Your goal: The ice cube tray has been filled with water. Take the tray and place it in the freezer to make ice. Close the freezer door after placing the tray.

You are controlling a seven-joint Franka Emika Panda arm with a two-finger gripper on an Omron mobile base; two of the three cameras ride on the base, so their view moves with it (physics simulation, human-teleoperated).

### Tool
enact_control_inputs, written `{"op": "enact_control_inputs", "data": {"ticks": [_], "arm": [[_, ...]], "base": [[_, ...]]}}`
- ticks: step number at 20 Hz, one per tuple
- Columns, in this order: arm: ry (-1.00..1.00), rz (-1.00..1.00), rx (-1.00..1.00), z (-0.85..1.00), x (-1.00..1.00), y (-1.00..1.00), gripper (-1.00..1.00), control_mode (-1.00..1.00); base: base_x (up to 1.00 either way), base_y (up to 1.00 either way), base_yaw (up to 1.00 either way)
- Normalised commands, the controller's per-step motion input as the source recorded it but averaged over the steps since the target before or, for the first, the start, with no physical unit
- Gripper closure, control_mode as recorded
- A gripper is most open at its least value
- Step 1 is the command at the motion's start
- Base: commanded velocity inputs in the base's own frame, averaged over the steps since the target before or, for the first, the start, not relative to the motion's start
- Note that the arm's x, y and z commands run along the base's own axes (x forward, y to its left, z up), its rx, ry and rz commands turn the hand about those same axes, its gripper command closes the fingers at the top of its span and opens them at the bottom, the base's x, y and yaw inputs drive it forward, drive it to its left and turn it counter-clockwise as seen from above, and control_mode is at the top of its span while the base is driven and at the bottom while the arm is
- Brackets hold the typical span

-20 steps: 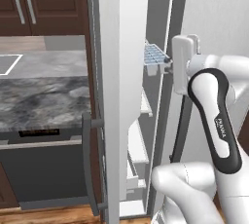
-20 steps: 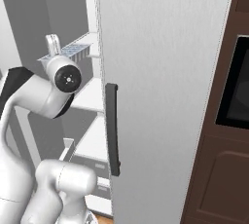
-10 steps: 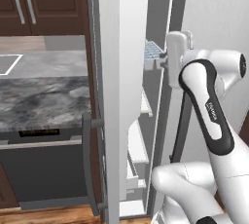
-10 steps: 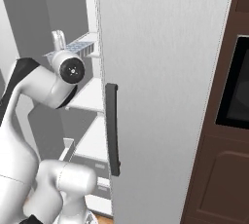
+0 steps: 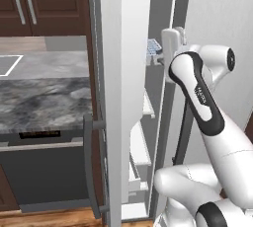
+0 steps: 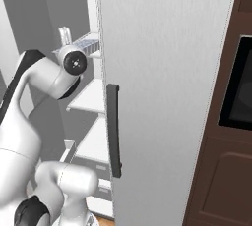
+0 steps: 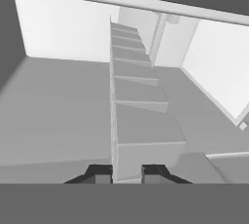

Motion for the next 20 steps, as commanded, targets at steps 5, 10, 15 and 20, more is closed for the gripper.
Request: {"op": "enact_control_inputs", "data": {"ticks": [5, 10, 15, 20], "arm": [[0.00, -0.05, 0.00, 0.00, 0.45, 0.00, 1.00, -1.00], [0.00, -0.04, 0.00, 0.00, 0.47, 0.00, 1.00, -1.00], [0.00, -0.04, 0.00, 0.00, 0.53, 0.00, 1.00, -1.00], [0.01, -0.03, 0.00, 0.00, 0.61, 0.00, 1.00, -1.00]], "base": [[0.00, 0.00, 0.00], [0.00, 0.00, 0.00], [0.00, 0.00, 0.00], [0.00, 0.00, 0.00]]}}
